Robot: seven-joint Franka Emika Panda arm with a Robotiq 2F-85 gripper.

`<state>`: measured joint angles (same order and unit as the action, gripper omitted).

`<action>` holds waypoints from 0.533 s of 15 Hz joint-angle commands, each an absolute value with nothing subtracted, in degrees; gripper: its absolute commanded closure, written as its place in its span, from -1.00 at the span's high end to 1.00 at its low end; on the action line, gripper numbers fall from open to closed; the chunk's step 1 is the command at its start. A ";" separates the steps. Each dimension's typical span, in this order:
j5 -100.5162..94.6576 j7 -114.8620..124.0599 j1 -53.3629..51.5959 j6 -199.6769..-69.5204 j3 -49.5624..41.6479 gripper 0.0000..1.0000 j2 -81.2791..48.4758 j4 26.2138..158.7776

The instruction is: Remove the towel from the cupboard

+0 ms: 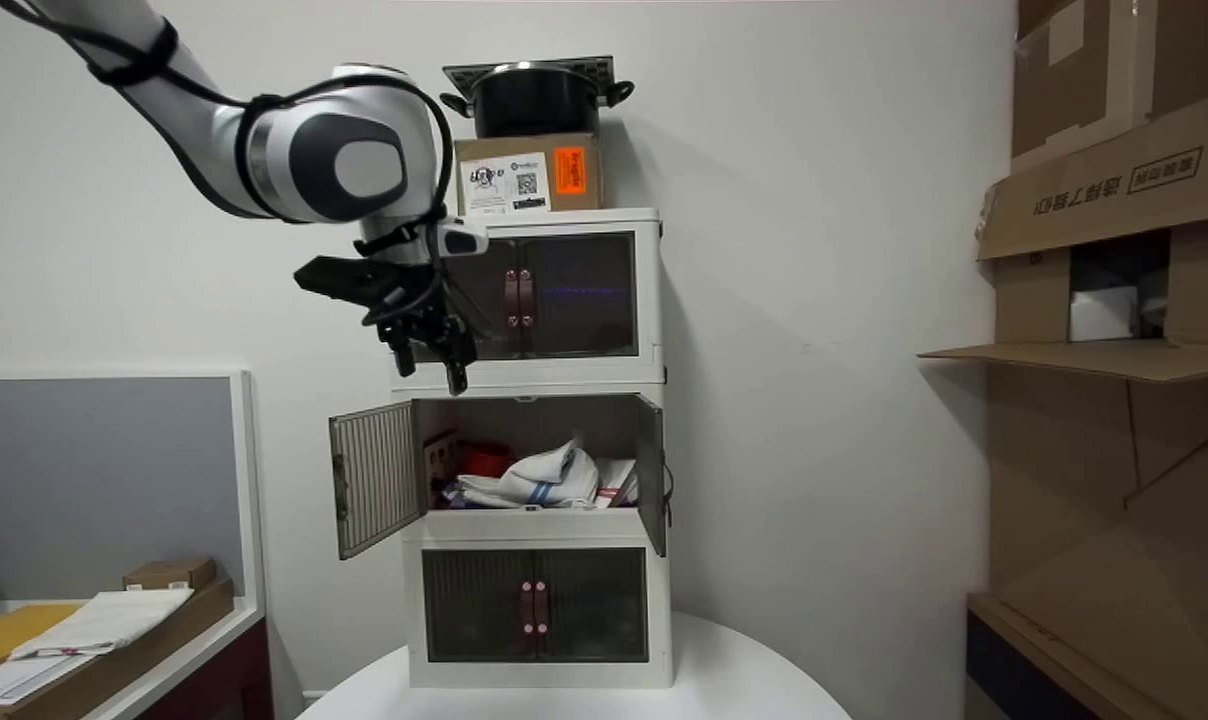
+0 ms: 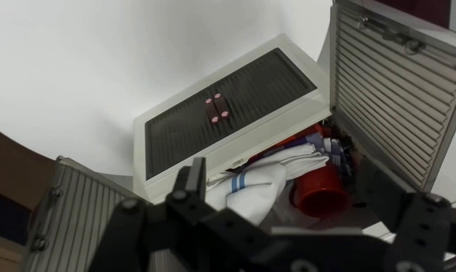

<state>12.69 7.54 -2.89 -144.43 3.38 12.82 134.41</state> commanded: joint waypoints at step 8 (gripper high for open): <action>21.92 7.57 -4.17 -149.08 3.62 1.00 -1.05 126.40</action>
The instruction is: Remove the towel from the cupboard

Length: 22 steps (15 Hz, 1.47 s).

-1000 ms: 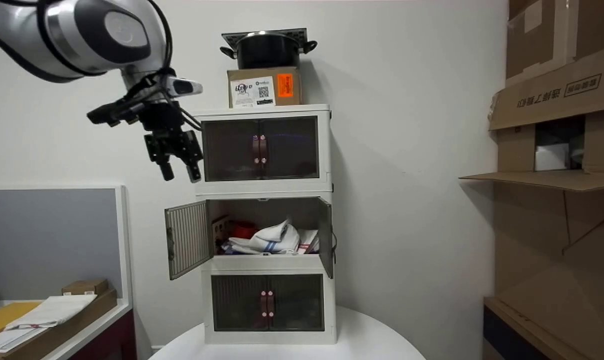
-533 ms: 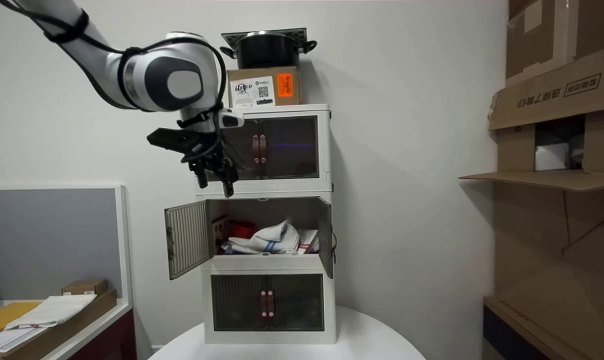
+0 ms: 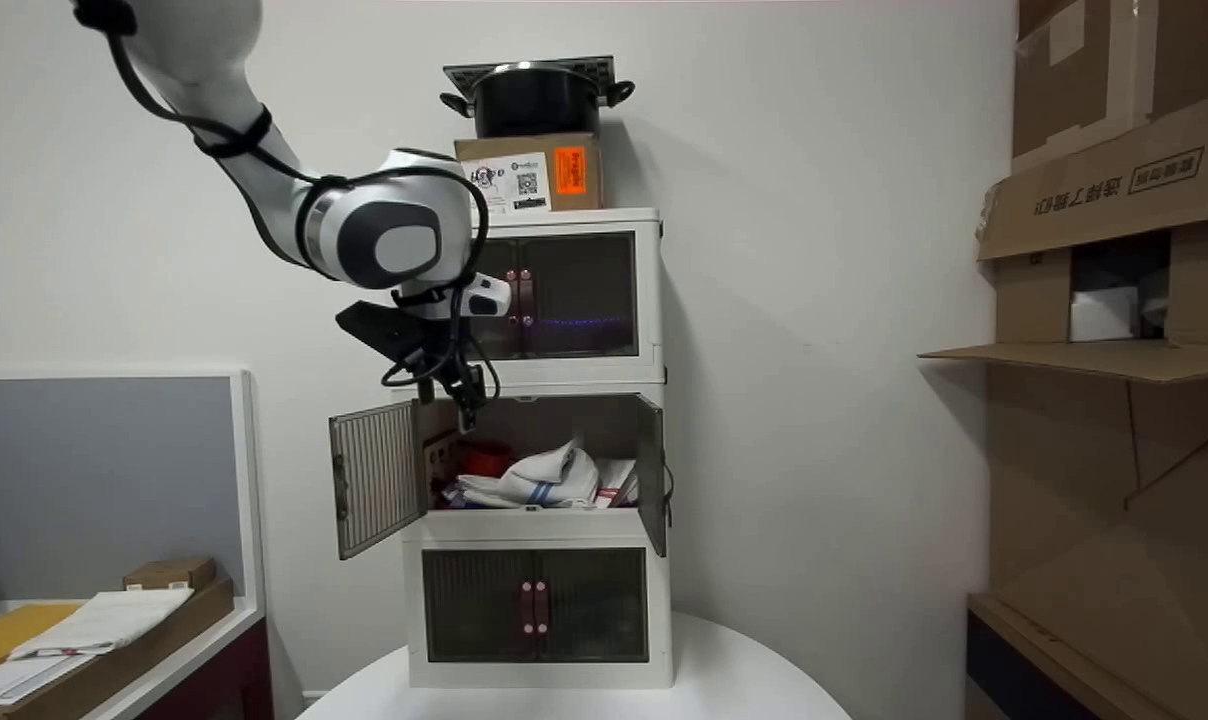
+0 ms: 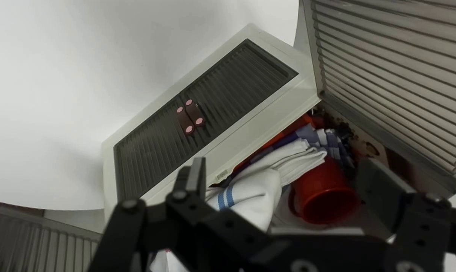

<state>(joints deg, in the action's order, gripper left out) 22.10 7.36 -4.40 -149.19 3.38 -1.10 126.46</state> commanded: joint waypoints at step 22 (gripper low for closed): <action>51.42 -24.89 7.88 -165.19 14.15 1.00 -22.15 107.98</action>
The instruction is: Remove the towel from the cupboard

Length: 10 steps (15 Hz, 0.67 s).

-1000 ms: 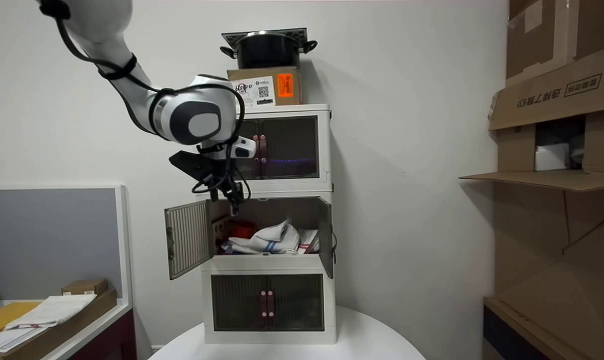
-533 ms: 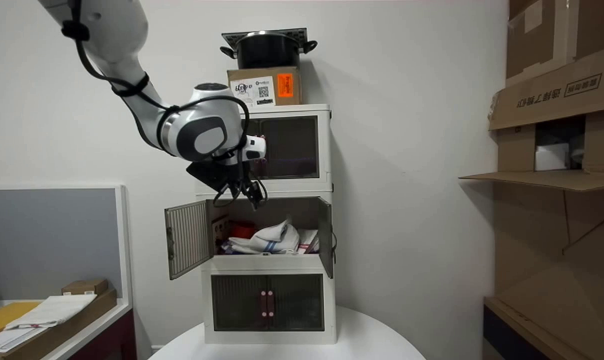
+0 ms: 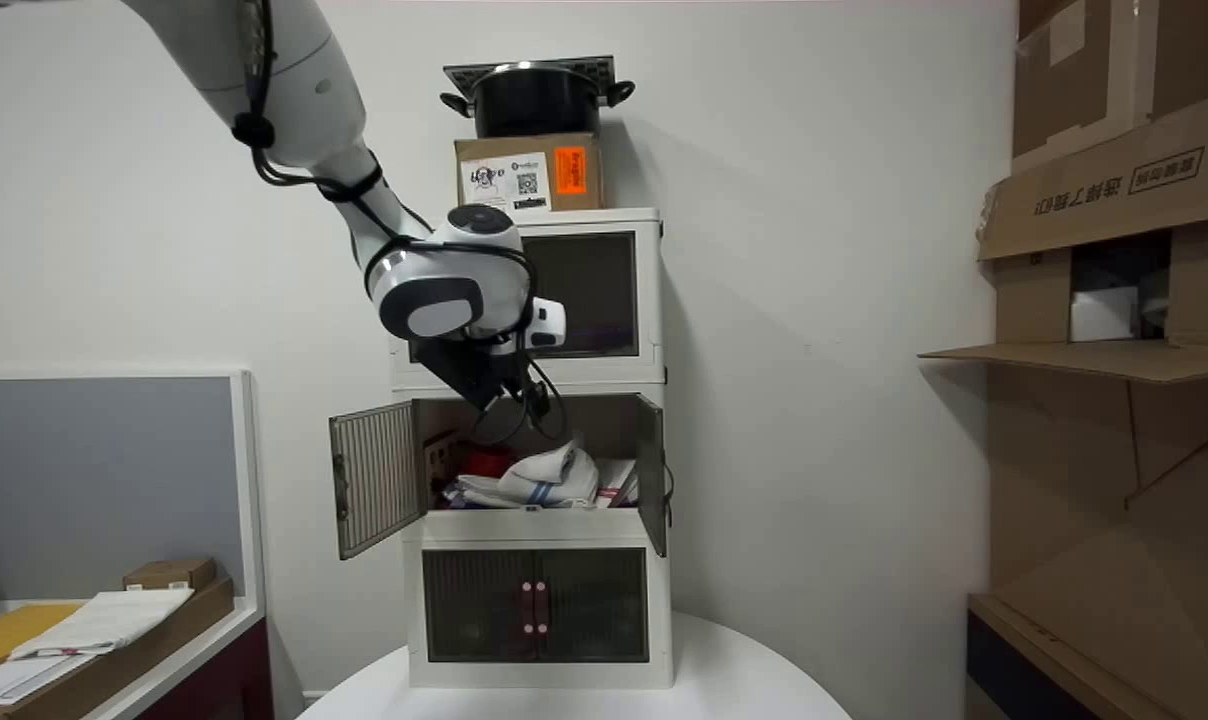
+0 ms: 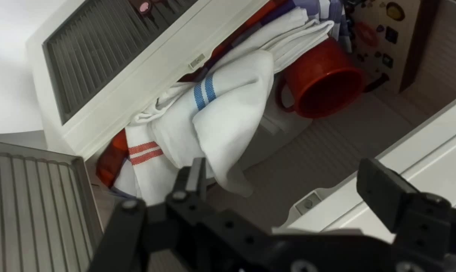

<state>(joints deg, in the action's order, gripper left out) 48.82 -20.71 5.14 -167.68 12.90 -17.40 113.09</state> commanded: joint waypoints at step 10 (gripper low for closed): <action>52.33 -22.77 10.02 -165.20 14.75 1.00 -30.64 102.29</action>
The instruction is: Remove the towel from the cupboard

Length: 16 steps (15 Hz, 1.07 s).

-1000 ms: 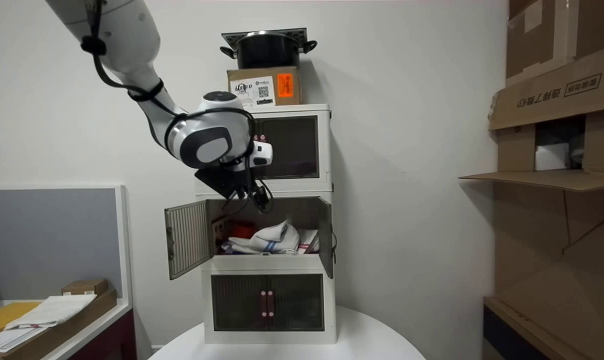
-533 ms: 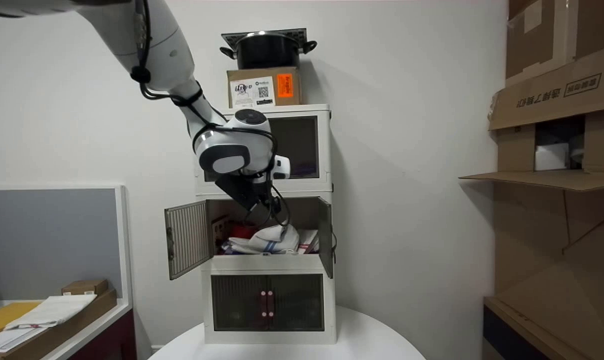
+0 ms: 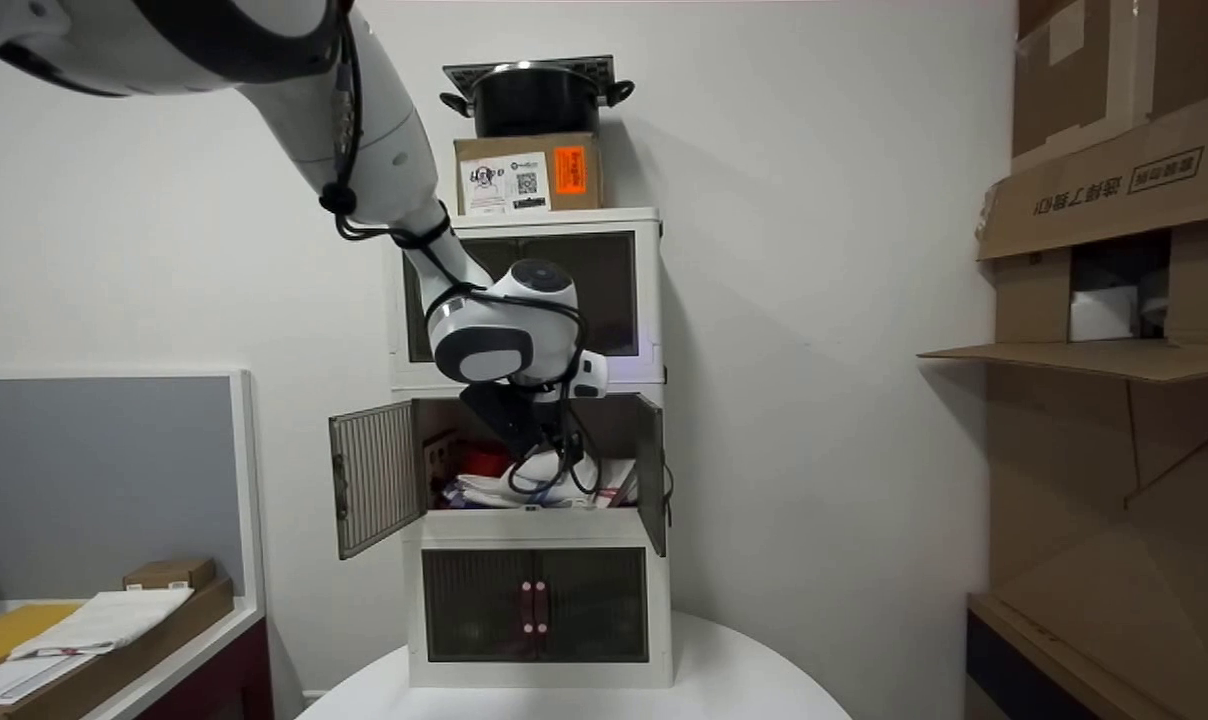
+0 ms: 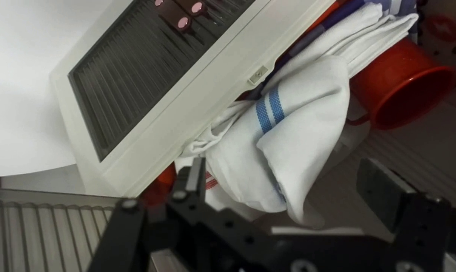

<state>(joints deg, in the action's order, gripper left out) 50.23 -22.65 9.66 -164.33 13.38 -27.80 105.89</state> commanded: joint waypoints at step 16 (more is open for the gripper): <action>51.40 -10.28 5.88 -169.03 13.18 1.00 -40.90 91.77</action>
